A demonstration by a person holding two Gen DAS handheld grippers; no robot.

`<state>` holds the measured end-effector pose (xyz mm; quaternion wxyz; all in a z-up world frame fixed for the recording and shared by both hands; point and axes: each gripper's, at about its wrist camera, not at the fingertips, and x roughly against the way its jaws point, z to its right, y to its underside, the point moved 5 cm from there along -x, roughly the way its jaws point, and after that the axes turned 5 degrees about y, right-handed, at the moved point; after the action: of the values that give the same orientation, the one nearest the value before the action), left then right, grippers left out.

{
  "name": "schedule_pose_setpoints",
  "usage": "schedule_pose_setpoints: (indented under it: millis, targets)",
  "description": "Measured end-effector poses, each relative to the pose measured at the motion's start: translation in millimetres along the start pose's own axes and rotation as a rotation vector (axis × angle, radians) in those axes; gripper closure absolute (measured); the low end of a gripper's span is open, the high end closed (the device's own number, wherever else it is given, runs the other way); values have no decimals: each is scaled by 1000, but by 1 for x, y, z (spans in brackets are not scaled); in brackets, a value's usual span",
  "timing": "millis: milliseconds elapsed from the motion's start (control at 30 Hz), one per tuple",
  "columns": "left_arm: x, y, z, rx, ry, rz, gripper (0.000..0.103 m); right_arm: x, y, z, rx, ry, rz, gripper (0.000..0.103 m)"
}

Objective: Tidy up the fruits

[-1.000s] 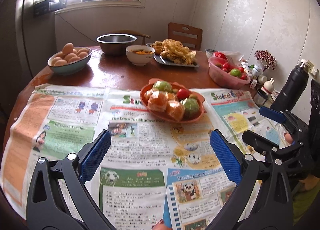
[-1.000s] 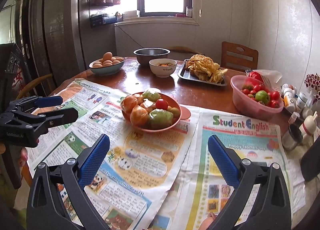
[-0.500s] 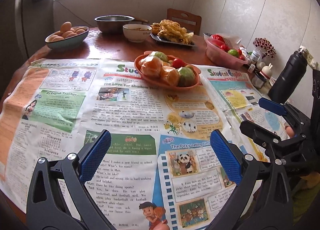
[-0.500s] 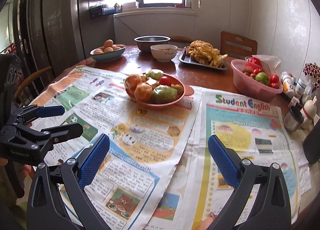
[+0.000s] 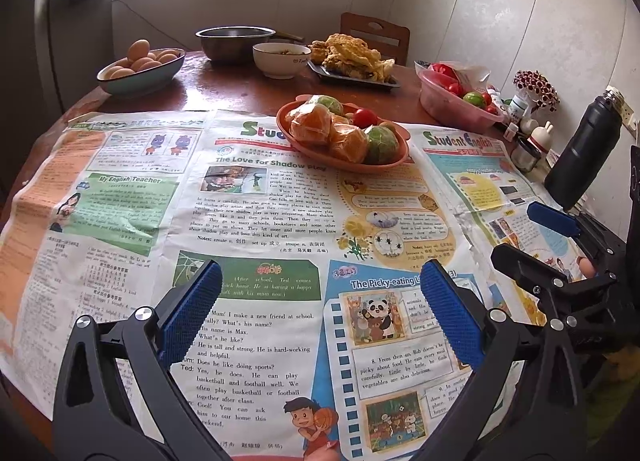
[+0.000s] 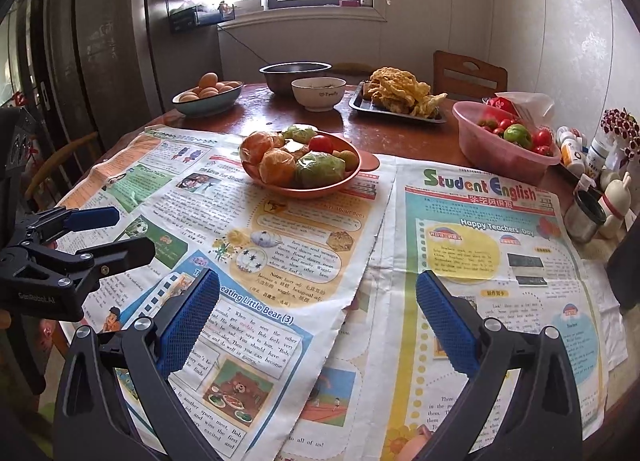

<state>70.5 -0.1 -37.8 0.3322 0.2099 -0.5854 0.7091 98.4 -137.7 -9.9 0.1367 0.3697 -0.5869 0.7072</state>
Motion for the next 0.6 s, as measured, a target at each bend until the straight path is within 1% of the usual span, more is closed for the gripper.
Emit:
schedule_pose_setpoints:
  millis: [600]
  targets:
    - [1, 1, -3, 8, -12, -7, 10, -1, 1, 1, -4, -2, -1, 4]
